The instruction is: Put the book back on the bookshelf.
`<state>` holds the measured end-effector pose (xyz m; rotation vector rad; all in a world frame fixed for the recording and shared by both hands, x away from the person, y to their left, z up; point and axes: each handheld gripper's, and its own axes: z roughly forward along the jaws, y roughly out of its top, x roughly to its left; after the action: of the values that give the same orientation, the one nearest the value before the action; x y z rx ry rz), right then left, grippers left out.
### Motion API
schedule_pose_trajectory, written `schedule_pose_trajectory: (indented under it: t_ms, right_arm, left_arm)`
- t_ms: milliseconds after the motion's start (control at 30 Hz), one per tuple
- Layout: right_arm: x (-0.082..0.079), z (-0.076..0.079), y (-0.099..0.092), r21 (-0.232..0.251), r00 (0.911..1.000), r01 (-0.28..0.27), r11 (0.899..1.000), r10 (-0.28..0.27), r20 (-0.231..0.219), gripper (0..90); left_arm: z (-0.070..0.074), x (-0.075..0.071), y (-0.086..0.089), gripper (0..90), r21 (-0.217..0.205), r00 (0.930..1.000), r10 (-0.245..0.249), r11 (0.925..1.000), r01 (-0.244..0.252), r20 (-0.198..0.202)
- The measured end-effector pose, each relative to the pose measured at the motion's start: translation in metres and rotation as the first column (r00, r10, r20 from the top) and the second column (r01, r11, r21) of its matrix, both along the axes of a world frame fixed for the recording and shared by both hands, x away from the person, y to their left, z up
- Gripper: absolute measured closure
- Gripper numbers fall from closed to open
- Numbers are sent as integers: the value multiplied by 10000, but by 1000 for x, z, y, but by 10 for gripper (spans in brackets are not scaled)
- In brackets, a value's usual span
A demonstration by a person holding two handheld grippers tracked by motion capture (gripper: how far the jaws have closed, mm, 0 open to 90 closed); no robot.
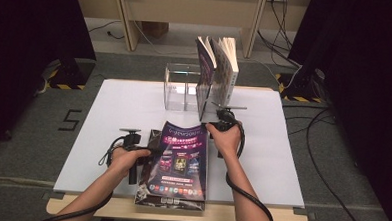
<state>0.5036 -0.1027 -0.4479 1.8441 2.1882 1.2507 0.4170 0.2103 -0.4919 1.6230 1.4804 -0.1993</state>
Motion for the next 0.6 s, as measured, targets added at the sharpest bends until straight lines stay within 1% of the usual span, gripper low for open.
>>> schedule_pose_trajectory:
  t_ms: [100,167,200,233,267,300,333,367,400,500,567,600]
  right_arm:
    - [0,1,2,-79,10000,-39,10000,38,-92,689]
    - [1,2,2,-30,9994,-236,9997,235,-259,701]
    - [2,1,3,169,9959,-535,9984,545,-728,708]
    - [1,-1,6,404,9926,-766,9962,801,-918,723]
    - [-2,-1,8,186,9948,-817,9965,827,-593,757]
    - [-4,0,9,47,9965,-742,9972,743,-374,766]
    - [-5,-1,10,185,9973,-680,9975,684,-249,774]
    - [-6,0,11,214,9980,-564,9982,570,-285,775]
    - [-7,1,12,115,9979,-592,9982,595,-252,778]
    - [-8,4,11,224,9979,-607,9979,611,-207,789]
    - [-9,7,12,195,9976,-663,9976,666,-173,795]
    - [-10,9,12,285,9977,-646,9975,651,-165,799]
  left_arm:
    - [0,0,0,799,8,10000,31,10000,-31,6]
    - [0,0,0,798,30,10000,42,10000,-42,14]
    - [0,0,0,797,38,10000,64,10000,-64,14]
    - [0,0,0,796,47,10000,66,10000,-66,19]
    - [-1,0,0,794,14,9999,95,10000,-95,37]
    - [-2,-1,1,794,-9,9999,124,9999,-124,19]
    - [-2,-1,1,791,-25,9999,127,9999,-127,24]
    - [-2,-1,1,789,-47,9999,132,9999,-132,30]
    - [-2,-1,2,787,-50,9999,125,9999,-125,32]
    - [-3,-1,3,776,-117,9999,135,9998,-135,-25]
    - [-4,-1,4,762,-113,9999,166,9998,-166,-28]
    - [-4,-1,4,751,-96,9998,188,9998,-188,-7]
